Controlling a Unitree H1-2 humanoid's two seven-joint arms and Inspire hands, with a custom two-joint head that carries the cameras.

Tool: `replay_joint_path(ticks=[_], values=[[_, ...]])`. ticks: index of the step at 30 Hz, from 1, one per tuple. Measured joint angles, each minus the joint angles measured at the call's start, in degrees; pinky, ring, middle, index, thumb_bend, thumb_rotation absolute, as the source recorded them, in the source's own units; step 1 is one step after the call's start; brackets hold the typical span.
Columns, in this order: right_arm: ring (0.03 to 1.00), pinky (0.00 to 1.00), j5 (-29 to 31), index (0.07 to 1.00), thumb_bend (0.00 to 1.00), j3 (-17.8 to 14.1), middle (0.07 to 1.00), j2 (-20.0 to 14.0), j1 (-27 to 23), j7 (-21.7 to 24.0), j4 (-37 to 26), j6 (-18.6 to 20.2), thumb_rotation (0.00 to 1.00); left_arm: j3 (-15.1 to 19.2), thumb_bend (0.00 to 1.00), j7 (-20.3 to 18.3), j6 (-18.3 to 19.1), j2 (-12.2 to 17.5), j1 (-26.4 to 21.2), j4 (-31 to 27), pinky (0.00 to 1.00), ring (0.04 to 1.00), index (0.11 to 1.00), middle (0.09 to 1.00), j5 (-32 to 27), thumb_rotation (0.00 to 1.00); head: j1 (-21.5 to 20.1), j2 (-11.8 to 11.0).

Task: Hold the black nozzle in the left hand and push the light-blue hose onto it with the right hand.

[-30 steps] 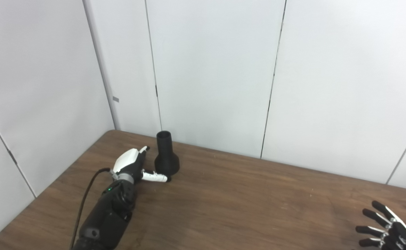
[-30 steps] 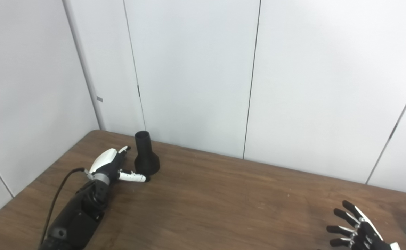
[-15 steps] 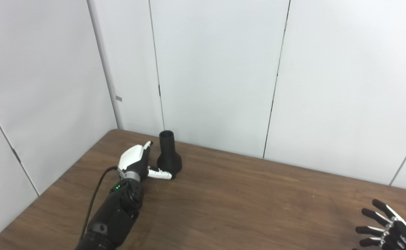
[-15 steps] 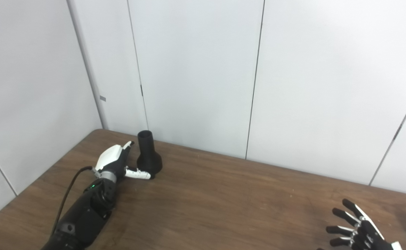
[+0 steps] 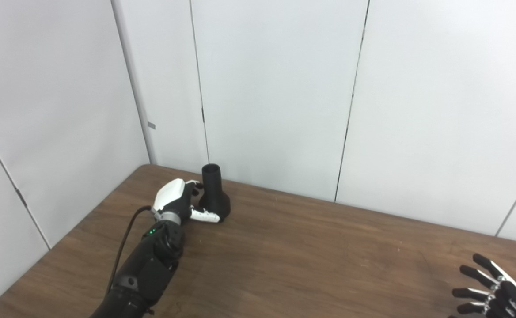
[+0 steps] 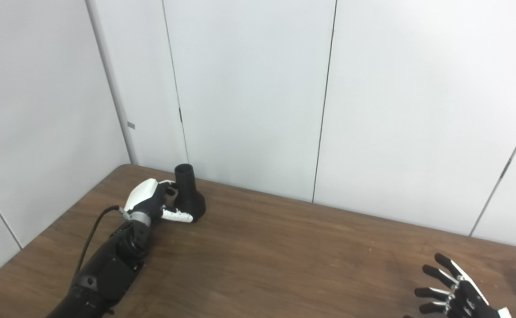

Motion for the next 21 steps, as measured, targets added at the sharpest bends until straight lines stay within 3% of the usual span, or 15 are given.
replay_joint_path(ticks=[7,21], values=[[0.646,0.53,0.16,0.881,0.59,-0.01,0.818,-0.01,0.05,0.00,-1.00,0.21,0.17,-0.66,0.96,-0.19,-1.00,-0.03,-0.18,0.53,0.85,0.823,0.735,0.748,-0.78,0.25,-0.18,0.26],[0.640,0.52,0.27,0.872,0.61,-0.05,0.810,-0.09,0.37,0.01,-1.66,0.38,0.16,-2.62,0.98,-0.08,-1.49,0.19,-2.05,2.64,0.76,0.807,0.733,0.753,-0.46,0.26,-0.88,1.23]])
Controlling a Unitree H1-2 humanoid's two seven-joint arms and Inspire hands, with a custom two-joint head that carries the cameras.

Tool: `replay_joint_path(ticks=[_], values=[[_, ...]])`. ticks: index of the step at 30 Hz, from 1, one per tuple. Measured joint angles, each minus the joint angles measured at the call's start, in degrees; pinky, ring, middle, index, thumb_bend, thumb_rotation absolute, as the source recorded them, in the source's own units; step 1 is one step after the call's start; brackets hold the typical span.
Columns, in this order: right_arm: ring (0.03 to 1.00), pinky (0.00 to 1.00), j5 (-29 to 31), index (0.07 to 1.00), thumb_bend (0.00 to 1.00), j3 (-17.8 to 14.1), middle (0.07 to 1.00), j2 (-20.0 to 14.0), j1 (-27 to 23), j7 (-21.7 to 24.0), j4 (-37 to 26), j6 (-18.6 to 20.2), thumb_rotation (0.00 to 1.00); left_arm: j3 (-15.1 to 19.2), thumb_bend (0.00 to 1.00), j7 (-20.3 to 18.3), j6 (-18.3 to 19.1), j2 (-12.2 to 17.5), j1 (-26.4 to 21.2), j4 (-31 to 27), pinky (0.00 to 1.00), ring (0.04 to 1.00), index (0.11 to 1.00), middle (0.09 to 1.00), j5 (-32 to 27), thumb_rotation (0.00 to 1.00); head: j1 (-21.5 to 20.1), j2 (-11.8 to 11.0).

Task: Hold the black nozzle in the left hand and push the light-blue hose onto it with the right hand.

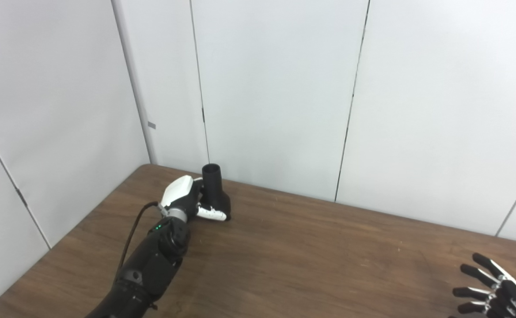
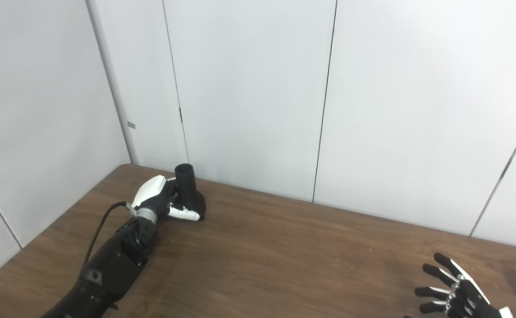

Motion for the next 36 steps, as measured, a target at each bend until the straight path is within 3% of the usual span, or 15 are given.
replay_joint_path(ticks=[3,5,6,9,13,26,29,32,36], values=[[0.640,0.52,0.09,0.871,0.61,-0.05,0.809,-0.02,0.02,0.00,-0.19,0.11,0.15,-0.46,0.94,0.22,0.01,0.01,-0.03,0.04,0.75,0.780,0.690,0.709,0.27,0.21,-0.09,0.18],[0.636,0.52,0.23,0.870,0.61,-0.05,0.808,-0.01,0.02,0.00,-0.39,0.38,0.16,-0.96,0.89,0.91,0.01,-0.01,-0.04,0.32,0.69,0.686,0.589,0.601,0.70,0.09,-0.09,0.35],[0.635,0.52,0.32,0.869,0.61,-0.06,0.807,-0.02,0.04,0.00,-0.61,0.69,0.16,-1.13,0.67,1.64,0.00,-0.09,-0.04,0.46,0.66,0.639,0.528,0.561,0.73,0.07,-0.09,0.44],[0.635,0.52,0.73,0.869,0.61,-0.08,0.807,-0.01,0.04,0.00,-0.95,0.96,0.15,-1.34,0.54,4.05,-0.73,-0.36,-0.40,1.21,0.56,0.539,0.468,0.521,1.02,0.01,-0.09,0.53],[0.638,0.52,0.86,0.870,0.61,-0.19,0.809,-0.07,0.06,0.00,-0.97,1.04,0.15,-1.67,0.53,6.17,-2.23,-0.54,-0.34,2.21,0.46,0.511,0.467,0.510,1.60,0.00,0.00,0.70],[0.632,0.51,1.19,0.868,0.61,-0.18,0.805,-0.10,0.05,0.00,-1.15,2.07,0.13,-2.32,0.53,8.60,-4.19,-0.95,1.07,0.97,0.53,0.528,0.471,0.504,1.62,0.00,-1.58,1.32],[0.630,0.50,1.15,0.863,0.62,-0.15,0.802,-0.07,0.04,-0.01,-1.29,2.52,0.14,-3.56,0.53,7.30,-4.34,-0.94,1.84,-1.27,0.53,0.526,0.473,0.502,1.63,0.00,-3.07,1.50],[0.633,0.51,1.12,0.861,0.63,-0.09,0.801,0.02,0.02,-0.02,-1.36,3.10,0.13,-6.44,0.53,3.62,-4.96,-0.75,2.60,-5.09,0.50,0.488,0.483,0.481,1.63,0.00,-4.21,1.67],[0.640,0.53,0.62,0.854,0.64,0.19,0.799,0.41,-0.08,-0.42,-1.91,4.41,0.13,-11.33,0.53,1.07,-7.65,-1.42,4.07,-10.68,0.66,0.553,0.469,0.501,2.57,0.00,-6.33,2.02]])
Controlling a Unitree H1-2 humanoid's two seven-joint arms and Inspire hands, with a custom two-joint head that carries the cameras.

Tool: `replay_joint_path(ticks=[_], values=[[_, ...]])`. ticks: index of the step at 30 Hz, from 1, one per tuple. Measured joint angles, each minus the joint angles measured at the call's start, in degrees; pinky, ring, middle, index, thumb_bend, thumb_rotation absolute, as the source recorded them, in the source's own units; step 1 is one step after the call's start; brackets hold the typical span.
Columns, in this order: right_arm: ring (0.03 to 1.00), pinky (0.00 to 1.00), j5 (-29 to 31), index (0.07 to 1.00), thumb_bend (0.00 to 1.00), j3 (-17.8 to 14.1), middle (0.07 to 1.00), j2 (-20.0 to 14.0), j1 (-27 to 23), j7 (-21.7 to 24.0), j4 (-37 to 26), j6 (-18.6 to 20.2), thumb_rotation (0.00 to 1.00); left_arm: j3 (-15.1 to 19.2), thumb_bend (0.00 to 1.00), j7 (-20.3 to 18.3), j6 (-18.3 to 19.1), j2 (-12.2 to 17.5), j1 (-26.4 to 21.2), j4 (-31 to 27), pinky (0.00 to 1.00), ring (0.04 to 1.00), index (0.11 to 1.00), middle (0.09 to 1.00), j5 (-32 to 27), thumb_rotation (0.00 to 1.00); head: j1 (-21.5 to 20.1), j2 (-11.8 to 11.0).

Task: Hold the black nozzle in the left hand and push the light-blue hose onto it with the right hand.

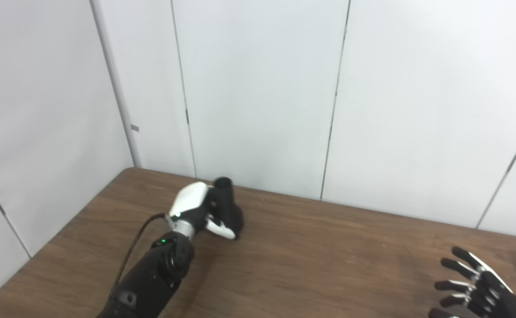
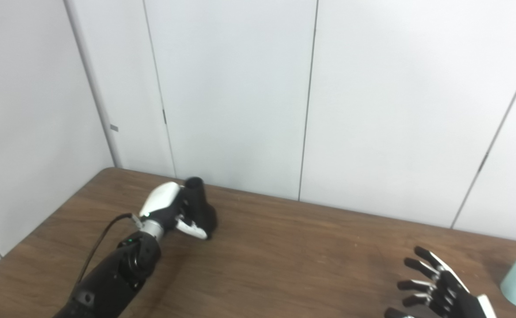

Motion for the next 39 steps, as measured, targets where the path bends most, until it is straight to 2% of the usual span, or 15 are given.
replay_joint_path(ticks=[4,10,14,21,29,32,34,36,39], values=[[0.637,0.54,-1.66,0.845,0.65,0.39,0.795,0.91,-0.08,-0.86,-2.09,2.65,0.16,-4.50,0.53,-1.68,-2.62,-1.33,-0.15,-3.11,0.69,0.530,0.464,0.503,1.83,0.00,-2.54,0.53],[0.620,0.52,-3.44,0.837,0.61,1.02,0.780,1.43,-0.30,-1.05,-1.83,2.37,0.17,-10.04,0.53,-4.40,-3.63,-4.42,-3.34,-3.22,0.65,0.523,0.467,0.502,4.90,0.00,-5.70,1.05],[0.614,0.51,-3.44,0.839,0.60,1.02,0.775,2.36,-0.38,-1.58,-1.53,1.85,0.17,-12.40,0.53,-5.38,-5.27,-6.89,-5.53,-1.79,0.64,0.505,0.490,0.476,6.51,0.00,-7.73,1.40],[0.608,0.50,-4.72,0.838,0.60,1.34,0.770,3.71,-0.71,-2.76,-1.54,0.78,0.18,-13.24,0.53,-5.05,-8.00,-11.58,-6.71,1.72,0.62,0.477,0.505,0.448,6.81,0.00,-10.63,1.85],[0.601,0.50,-5.37,0.826,0.61,1.37,0.763,5.16,-0.75,-3.53,-2.33,1.06,0.22,-13.48,0.53,-3.75,-9.73,-16.39,-8.06,6.72,0.49,0.463,0.493,0.473,6.30,0.00,-15.64,2.28],[0.603,0.51,-5.34,0.823,0.61,0.56,0.764,4.84,-0.98,-3.58,-5.55,2.44,0.21,-14.19,0.53,-4.41,-9.61,-17.03,-8.64,7.25,0.46,0.463,0.482,0.491,6.30,0.00,-17.75,2.37],[0.601,0.51,-5.62,0.822,0.61,-0.23,0.761,4.25,-1.88,-3.73,-7.45,3.76,0.20,-14.76,0.52,-5.54,-9.49,-17.06,-9.36,7.72,0.48,0.474,0.478,0.500,6.30,0.00,-19.86,2.11],[0.603,0.51,-6.22,0.823,0.62,-0.70,0.763,2.35,-3.07,-3.53,-9.16,5.29,0.20,-15.39,0.52,-6.49,-9.32,-17.10,-10.25,8.52,0.56,0.491,0.476,0.506,6.29,0.00,-20.74,2.11],[0.615,0.52,-7.11,0.825,0.65,-2.09,0.767,-2.45,-5.34,-2.44,-11.45,7.54,0.23,-15.94,0.52,-8.04,-9.25,-16.96,-10.95,8.79,0.56,0.492,0.477,0.506,6.26,0.00,-22.67,1.76]])
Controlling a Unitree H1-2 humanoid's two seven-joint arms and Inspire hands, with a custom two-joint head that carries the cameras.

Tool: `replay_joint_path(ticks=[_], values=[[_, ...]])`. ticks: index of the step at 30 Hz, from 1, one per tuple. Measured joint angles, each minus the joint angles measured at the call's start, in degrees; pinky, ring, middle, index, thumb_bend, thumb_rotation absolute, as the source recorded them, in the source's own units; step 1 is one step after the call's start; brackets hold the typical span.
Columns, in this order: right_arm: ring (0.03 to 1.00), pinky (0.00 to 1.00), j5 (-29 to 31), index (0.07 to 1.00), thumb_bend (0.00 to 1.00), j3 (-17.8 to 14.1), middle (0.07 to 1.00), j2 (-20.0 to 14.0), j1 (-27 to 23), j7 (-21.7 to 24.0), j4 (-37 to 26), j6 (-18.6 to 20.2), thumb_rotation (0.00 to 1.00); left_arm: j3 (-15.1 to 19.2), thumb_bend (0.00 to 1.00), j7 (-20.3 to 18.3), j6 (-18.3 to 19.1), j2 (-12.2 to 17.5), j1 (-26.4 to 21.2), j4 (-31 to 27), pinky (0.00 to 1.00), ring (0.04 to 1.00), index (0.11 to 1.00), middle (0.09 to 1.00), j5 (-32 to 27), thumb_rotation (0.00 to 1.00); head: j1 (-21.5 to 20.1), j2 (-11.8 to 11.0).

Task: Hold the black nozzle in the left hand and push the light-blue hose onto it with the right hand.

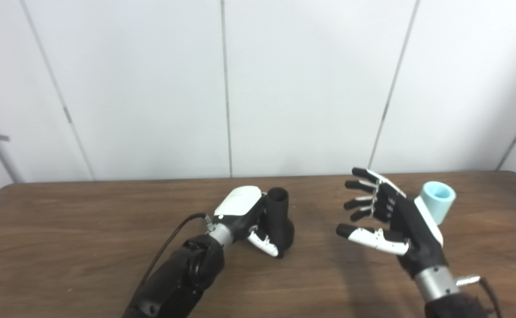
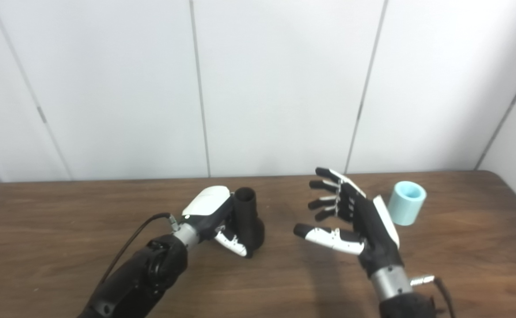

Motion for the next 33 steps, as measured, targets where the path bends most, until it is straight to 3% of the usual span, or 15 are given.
replay_joint_path(ticks=[3,7,10,13,16,18,21,28,33], values=[[0.618,0.52,-0.90,0.817,0.70,-1.58,0.759,-5.75,-2.74,1.07,-0.66,2.67,0.25,-0.64,0.52,-0.52,0.01,0.40,-0.45,0.05,0.54,0.486,0.477,0.507,0.00,0.00,-1.85,-0.35],[0.666,0.56,-1.95,0.791,0.77,-2.11,0.777,-12.49,-6.12,4.49,-0.54,7.21,0.20,-1.69,0.53,-1.22,-0.06,1.03,-1.20,0.38,0.50,0.464,0.484,0.455,0.00,0.00,-5.45,-1.75],[0.725,0.61,-5.38,0.784,0.80,-1.99,0.796,-19.25,-9.77,10.72,1.04,8.21,0.17,-2.36,0.53,-1.26,-0.31,1.59,-1.43,0.37,0.48,0.464,0.485,0.446,0.00,0.00,-8.51,-2.81],[0.788,0.65,-11.43,0.799,0.84,-2.96,0.849,-22.96,-13.97,17.26,4.42,8.26,0.15,-2.96,0.52,-1.26,-0.70,2.19,-1.76,0.37,0.55,0.531,0.476,0.496,0.00,0.00,-10.20,-3.51],[0.867,0.71,-21.26,0.821,0.86,-3.84,0.902,-22.80,-17.43,26.16,7.88,8.37,0.14,-3.21,0.52,-1.24,-1.57,2.82,-1.86,0.51,0.57,0.542,0.472,0.512,-0.25,0.00,-14.23,-5.45],[0.935,0.83,-27.81,0.843,0.85,-3.93,0.927,-22.06,-18.93,31.73,9.62,8.35,0.14,-3.20,0.52,-1.04,-2.42,3.00,-1.89,0.81,0.55,0.512,0.473,0.510,-0.44,0.00,-15.29,-6.15],[0.953,0.88,-36.53,0.852,0.84,-4.07,0.939,-21.54,-21.32,38.86,13.96,8.37,0.13,-3.19,0.52,0.07,-3.60,3.03,-1.88,1.96,0.61,0.531,0.470,0.514,-0.92,0.00,-16.27,-6.68],[0.903,0.79,-41.76,0.858,0.84,-3.80,0.942,-22.83,-25.67,40.42,22.92,8.37,0.10,-3.12,0.52,2.68,-7.17,3.50,-1.62,4.10,0.60,0.536,0.472,0.509,-2.56,0.00,-17.94,-7.30],[0.951,0.89,-42.29,0.868,0.87,-1.60,0.943,-23.53,-27.09,39.30,30.42,8.35,0.11,-3.00,0.52,4.12,-8.71,3.69,-1.43,5.09,0.58,0.525,0.471,0.509,-2.86,0.00,-17.32,-7.56]])
